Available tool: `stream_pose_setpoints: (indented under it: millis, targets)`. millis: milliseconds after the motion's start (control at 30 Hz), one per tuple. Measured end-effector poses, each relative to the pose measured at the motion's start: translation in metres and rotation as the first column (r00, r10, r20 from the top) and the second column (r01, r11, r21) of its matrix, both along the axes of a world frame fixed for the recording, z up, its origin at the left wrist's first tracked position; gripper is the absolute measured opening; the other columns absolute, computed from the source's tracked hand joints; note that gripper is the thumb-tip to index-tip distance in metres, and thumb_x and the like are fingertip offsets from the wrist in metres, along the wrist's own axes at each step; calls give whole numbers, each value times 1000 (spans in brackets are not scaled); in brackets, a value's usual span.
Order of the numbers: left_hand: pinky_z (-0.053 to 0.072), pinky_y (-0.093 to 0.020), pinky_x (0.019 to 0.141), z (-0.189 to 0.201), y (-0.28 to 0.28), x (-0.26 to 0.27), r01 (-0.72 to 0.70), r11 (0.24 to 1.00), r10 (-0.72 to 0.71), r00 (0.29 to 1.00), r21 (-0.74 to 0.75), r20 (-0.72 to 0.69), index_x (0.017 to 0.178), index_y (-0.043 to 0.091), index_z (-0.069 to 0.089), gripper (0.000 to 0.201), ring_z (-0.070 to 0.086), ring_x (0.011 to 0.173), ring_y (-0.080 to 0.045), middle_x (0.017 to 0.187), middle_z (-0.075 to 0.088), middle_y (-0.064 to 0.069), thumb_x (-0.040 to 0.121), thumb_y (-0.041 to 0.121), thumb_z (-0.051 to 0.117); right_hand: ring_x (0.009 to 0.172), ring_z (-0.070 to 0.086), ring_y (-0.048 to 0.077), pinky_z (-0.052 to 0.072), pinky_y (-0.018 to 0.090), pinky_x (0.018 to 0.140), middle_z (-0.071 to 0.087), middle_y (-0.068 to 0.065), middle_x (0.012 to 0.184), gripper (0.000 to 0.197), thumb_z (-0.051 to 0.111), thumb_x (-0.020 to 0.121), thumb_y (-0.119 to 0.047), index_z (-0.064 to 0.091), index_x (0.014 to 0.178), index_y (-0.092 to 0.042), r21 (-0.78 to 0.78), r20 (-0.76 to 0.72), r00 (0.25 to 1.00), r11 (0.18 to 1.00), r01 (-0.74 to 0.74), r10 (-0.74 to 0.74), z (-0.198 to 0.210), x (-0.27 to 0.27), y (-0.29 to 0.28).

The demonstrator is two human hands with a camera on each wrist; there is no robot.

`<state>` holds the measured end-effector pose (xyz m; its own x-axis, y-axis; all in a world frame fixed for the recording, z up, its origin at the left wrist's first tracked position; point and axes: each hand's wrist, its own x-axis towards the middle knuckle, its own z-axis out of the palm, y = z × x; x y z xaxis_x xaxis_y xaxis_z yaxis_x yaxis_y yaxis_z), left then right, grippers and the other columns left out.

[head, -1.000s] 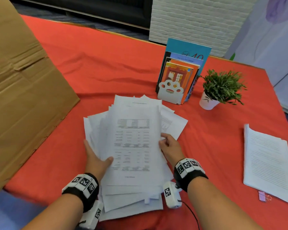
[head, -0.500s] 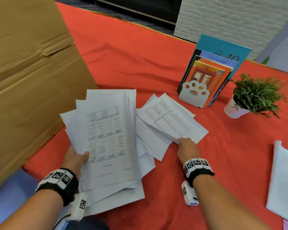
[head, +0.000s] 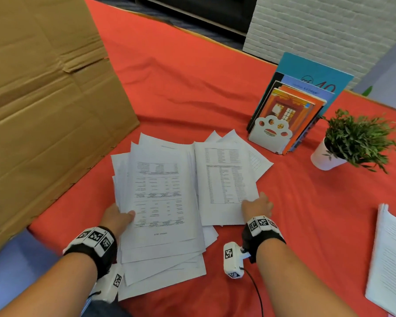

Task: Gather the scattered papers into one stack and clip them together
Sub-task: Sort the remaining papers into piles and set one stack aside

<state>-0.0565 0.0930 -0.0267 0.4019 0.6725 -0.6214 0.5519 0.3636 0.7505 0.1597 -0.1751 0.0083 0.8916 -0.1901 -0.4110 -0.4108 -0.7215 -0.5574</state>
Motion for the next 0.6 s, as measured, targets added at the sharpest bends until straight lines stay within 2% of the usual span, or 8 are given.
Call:
stream_pose_setpoints:
  millis: [67, 200, 267, 300, 367, 433, 500, 600]
  targets:
    - [44, -52, 100, 3, -2, 0, 30, 998, -27, 998, 58, -52, 130, 4, 47, 48, 57, 113, -39, 125, 58, -16, 85, 8, 63, 132, 32, 36, 31, 45, 108, 32, 12, 147, 69, 54, 84, -13, 26, 147, -18, -86, -37, 999, 996, -27, 24, 2, 5, 6]
    - [45, -54, 99, 3, -3, -2, 49, 998, -47, 998, 38, -45, 131, 9, 47, 49, 59, 111, -37, 126, 60, -14, 84, 9, 62, 128, 34, 35, 31, 49, 105, 34, 11, 145, 65, 52, 79, -13, 33, 141, -19, -276, -16, 991, 952, -132, 133, 3, 16, 9]
    - [45, -55, 99, 0, -3, -4, 53, 999, -52, 998, 11, -23, 133, 13, 46, 51, 59, 112, -36, 126, 61, -12, 85, 8, 61, 129, 38, 37, 37, 45, 104, 35, 14, 144, 68, 52, 82, -10, 26, 145, -13, -167, -49, 989, 975, -146, 140, 5, 21, 10]
    - [44, -55, 100, -2, -2, -5, 57, 998, -57, 998, 0, -15, 133, 14, 46, 51, 59, 112, -36, 127, 61, -12, 85, 7, 60, 126, 43, 38, 42, 41, 98, 40, 15, 139, 66, 51, 83, -7, 26, 144, -8, -95, -63, 988, 985, -144, 139, 6, 23, 11]
    - [44, -55, 100, -4, -2, -7, 76, 997, -76, 997, -7, -3, 132, 16, 47, 51, 58, 113, -35, 128, 61, -12, 84, 6, 59, 106, 54, 36, 42, 33, 78, 52, 14, 118, 50, 49, 85, -1, 38, 134, 3, 56, -93, 989, 992, -113, 118, 9, 26, 16]
    - [44, -56, 100, -5, -2, -8, 77, 997, -77, 997, -19, 9, 132, 17, 47, 50, 58, 114, -36, 128, 61, -12, 84, 5, 59, 86, 54, 31, 40, 30, 69, 57, 15, 101, 34, 48, 86, 0, 51, 119, 8, 141, -127, 980, 980, -138, 156, 10, 26, 22]
    - [44, -57, 99, 0, -4, -9, 70, 996, -68, 997, -54, 38, 131, 18, 47, 50, 59, 113, -36, 127, 61, -12, 85, 3, 58, 83, 53, 29, 42, 27, 62, 57, 14, 93, 26, 48, 87, -2, 58, 110, 6, 183, -125, 971, 967, -179, 204, 10, 23, 26]
    - [44, -58, 99, 13, -13, -11, 104, 988, -92, 990, -112, 107, 134, 17, 45, 50, 59, 113, -37, 124, 62, -13, 88, -3, 52, 79, 54, 24, 43, 26, 56, 55, 6, 83, 6, 48, 87, -2, 53, 88, -5, 213, -117, 960, 951, -225, 253, 9, 19, 30]
